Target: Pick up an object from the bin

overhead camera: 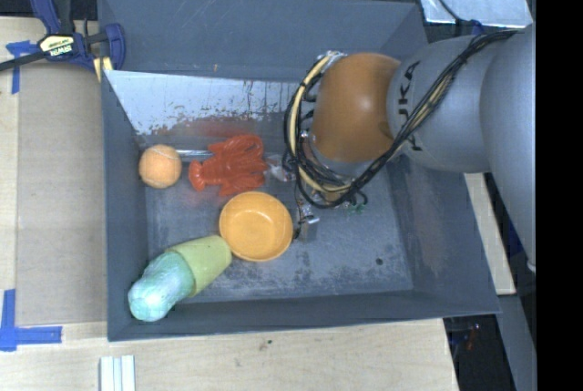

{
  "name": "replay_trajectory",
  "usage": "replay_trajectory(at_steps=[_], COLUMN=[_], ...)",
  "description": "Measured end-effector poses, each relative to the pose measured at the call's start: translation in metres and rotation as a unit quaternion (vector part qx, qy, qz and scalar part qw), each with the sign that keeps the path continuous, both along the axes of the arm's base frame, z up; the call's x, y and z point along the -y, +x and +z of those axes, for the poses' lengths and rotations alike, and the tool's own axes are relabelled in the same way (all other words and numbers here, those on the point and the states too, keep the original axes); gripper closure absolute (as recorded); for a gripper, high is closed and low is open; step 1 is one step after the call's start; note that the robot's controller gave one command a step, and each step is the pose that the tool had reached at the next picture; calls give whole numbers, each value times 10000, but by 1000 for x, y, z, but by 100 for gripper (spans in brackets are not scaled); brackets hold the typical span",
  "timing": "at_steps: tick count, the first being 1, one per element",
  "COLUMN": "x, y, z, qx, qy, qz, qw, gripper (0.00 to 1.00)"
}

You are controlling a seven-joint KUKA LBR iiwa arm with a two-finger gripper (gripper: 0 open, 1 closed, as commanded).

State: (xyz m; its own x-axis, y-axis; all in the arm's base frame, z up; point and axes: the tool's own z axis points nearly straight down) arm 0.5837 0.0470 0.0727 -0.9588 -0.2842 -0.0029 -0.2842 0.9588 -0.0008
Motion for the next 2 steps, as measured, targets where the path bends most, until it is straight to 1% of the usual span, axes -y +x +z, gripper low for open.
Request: replay_trajectory(at_steps=[1,2], x=[-7,-87], y=[9,-23], z=[88,26], qx=[43,-69], qy=[2,19], qz=[-1260,1092], qw=[9920,9940], gripper=[0,0])
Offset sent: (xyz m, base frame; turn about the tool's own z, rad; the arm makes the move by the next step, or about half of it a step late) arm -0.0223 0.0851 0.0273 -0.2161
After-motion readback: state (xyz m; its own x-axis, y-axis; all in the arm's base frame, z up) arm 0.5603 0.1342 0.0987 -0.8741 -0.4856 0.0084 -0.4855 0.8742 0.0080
